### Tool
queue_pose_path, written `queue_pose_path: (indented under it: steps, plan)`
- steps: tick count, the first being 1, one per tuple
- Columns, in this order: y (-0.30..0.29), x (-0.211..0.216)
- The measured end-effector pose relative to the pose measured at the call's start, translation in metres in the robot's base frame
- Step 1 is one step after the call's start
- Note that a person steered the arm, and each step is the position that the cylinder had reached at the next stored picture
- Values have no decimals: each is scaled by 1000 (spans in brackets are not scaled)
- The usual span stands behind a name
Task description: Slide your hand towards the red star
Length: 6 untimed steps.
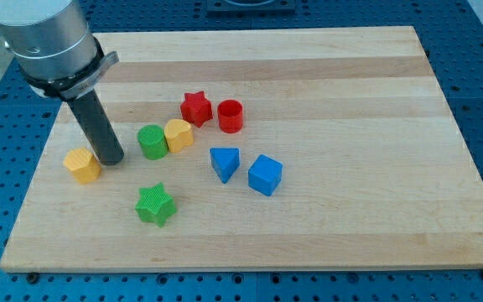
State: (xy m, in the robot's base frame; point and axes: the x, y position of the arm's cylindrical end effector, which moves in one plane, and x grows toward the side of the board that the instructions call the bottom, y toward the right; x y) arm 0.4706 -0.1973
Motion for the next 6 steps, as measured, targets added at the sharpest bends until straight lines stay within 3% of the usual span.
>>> queue_pose_path:
  steps: [4, 6]
  plan:
    - [3, -62]
    - [52, -77]
